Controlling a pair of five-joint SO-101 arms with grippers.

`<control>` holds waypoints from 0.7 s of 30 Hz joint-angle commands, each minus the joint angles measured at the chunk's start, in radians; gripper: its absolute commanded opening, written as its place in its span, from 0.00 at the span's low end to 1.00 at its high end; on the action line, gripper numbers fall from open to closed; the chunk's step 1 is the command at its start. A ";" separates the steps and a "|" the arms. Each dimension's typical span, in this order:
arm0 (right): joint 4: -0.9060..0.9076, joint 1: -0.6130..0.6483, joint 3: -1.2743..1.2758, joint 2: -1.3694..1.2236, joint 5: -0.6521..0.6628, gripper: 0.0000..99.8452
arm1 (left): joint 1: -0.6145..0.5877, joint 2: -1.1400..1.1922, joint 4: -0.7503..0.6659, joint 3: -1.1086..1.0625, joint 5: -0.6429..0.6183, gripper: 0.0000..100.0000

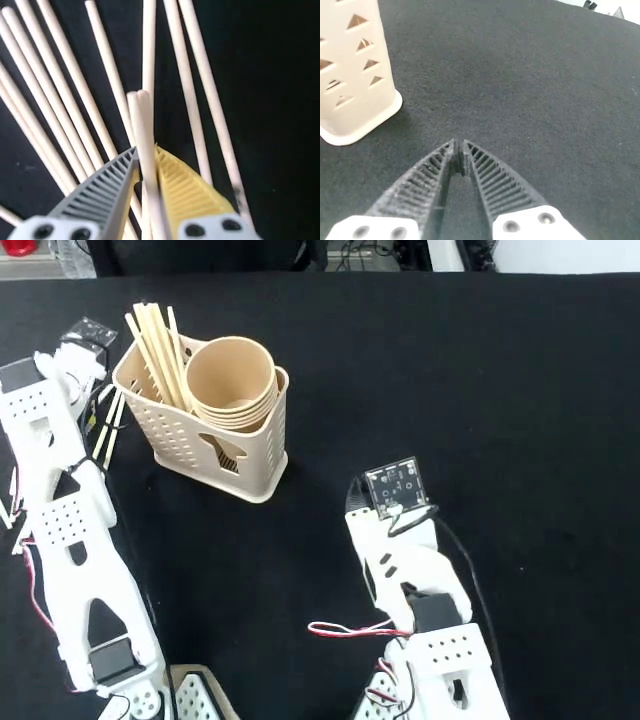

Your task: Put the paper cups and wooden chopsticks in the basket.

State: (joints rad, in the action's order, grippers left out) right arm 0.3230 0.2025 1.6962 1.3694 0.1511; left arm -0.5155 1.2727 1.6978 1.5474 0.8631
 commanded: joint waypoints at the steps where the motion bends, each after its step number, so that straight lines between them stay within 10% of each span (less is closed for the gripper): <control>1: 0.000 0.003 -0.001 0.012 0.008 0.02 | -0.004 -0.032 0.060 0.119 -0.077 0.03; 21: 0.000 0.003 -0.001 0.012 0.008 0.02 | -0.045 -0.512 0.064 0.116 -0.779 0.03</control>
State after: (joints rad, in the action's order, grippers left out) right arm 0.3230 0.2025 1.6962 1.3694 0.1511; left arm -0.5324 0.8953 1.7591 1.6149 0.1987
